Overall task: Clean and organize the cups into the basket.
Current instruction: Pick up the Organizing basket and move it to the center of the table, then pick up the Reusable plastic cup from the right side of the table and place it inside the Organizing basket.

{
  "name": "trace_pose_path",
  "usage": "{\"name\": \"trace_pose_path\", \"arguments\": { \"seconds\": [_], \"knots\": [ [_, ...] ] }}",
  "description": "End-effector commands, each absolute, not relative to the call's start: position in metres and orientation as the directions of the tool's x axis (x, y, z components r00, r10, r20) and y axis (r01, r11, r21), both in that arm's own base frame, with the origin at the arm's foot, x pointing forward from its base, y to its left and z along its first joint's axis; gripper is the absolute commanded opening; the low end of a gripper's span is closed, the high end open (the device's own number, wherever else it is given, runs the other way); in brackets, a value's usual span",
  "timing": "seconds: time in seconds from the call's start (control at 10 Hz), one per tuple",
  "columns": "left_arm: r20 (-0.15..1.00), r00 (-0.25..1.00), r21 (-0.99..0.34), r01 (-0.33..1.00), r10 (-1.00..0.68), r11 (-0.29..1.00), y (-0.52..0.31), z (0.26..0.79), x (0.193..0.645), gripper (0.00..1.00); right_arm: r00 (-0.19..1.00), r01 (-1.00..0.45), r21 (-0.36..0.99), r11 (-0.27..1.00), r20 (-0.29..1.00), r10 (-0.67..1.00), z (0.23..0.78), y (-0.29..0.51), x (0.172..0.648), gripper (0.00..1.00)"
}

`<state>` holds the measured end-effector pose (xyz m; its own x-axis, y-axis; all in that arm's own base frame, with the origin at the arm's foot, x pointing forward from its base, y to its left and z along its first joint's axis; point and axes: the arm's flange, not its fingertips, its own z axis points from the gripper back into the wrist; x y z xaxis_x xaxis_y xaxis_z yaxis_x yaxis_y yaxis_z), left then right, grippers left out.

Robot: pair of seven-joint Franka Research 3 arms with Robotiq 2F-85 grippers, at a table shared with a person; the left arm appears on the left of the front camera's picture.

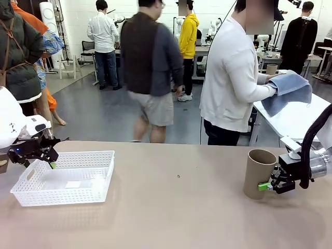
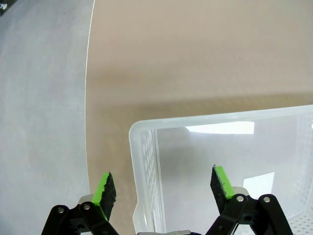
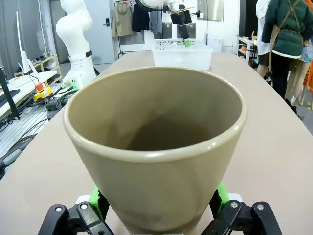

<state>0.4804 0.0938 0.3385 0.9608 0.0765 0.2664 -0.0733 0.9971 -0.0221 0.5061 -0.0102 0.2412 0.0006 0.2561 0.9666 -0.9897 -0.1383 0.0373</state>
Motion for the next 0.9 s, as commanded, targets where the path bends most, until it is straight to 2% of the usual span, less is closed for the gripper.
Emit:
{"name": "trace_pose_path", "arguments": {
  "seconds": [0.0, 0.2, 0.3, 0.4, 0.5, 0.6, 0.8],
  "knots": [
    [0.286, 0.956, -0.04, -0.05, 0.06, 0.998, 0.1009, 0.3336, 0.4857, 1.0, 0.005, -0.99, 0.042, -0.133, 0.964, 0.266, 0.2384, -0.0051, 0.51, 1.0],
    [0.29, 0.955, -0.04, -0.052, 0.062, 0.998, 0.101, 0.3338, 0.487, 1.0, 0.006, -0.99, 0.044, -0.136, 0.964, 0.265, 0.2377, -0.0049, 0.5101, 1.0],
    [0.294, 0.954, -0.041, -0.049, 0.059, 0.998, 0.1018, 0.3338, 0.4872, 0.83, -0.002, -0.989, 0.039, -0.146, 0.964, 0.267, 0.2374, -0.0047, 0.5096, 0.94],
    [0.297, 0.953, -0.041, -0.046, 0.056, 0.998, 0.1024, 0.3337, 0.4868, 0.42, -0.007, -0.988, 0.035, -0.152, 0.964, 0.267, 0.2367, -0.0048, 0.5097, 0.42],
    [0.299, 0.952, -0.033, -0.052, 0.059, 0.998, 0.1034, 0.3333, 0.4869, 0.25, -0.004, -0.987, 0.038, -0.153, 0.963, 0.268, 0.2365, -0.0049, 0.5099, 0.36],
    [0.296, 0.953, -0.033, -0.053, 0.06, 0.998, 0.1036, 0.333, 0.4871, 0.0, -0.005, -0.987, 0.038, -0.155, 0.963, 0.269, 0.2364, -0.0047, 0.51, 0.0],
    [0.294, 0.954, -0.033, -0.056, 0.063, 0.998, 0.1041, 0.3332, 0.4868, 0.0, -0.005, -0.987, 0.039, -0.156, 0.963, 0.268, 0.2361, -0.005, 0.5101, 0.0]
  ]
}}
